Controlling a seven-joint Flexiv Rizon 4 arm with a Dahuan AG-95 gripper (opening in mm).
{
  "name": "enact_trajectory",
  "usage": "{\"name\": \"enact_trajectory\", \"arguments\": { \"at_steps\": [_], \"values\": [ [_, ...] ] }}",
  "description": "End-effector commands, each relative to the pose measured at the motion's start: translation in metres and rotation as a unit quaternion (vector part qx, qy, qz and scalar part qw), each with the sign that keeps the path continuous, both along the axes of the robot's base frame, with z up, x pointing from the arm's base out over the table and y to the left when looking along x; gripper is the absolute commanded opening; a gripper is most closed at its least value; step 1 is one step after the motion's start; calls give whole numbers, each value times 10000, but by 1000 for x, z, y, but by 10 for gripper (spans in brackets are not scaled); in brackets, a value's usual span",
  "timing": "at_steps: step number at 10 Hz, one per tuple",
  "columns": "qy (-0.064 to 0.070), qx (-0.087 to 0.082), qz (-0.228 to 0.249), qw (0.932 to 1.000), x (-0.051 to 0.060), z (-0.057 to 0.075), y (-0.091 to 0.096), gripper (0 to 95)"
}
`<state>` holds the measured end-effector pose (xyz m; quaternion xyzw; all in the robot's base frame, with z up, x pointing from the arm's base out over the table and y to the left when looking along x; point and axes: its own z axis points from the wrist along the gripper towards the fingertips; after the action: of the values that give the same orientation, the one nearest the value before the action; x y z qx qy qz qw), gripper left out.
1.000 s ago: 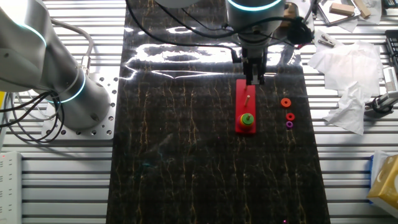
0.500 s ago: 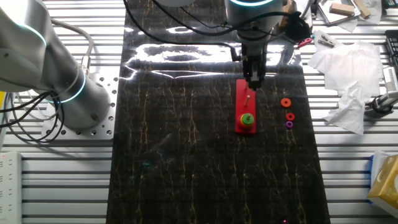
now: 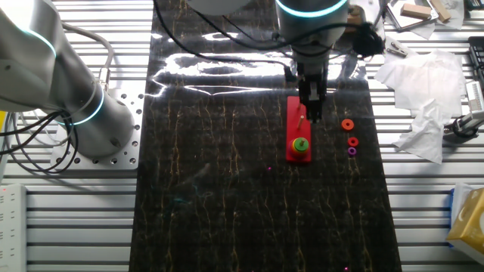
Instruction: Take out one Hanoi block and throw it aside
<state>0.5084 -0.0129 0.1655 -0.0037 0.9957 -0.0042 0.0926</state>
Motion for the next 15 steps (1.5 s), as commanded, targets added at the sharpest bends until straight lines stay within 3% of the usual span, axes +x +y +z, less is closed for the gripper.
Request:
{"name": "enact_trajectory", "arguments": {
  "at_steps": [1, 2, 15],
  "values": [
    [8, 17, 35, 10000, 2, -2, -3, 760],
    [7, 29, 53, 10000, 4, -4, -5, 570],
    [49, 114, 324, 9994, 24, -27, -30, 570]
  ]
}}
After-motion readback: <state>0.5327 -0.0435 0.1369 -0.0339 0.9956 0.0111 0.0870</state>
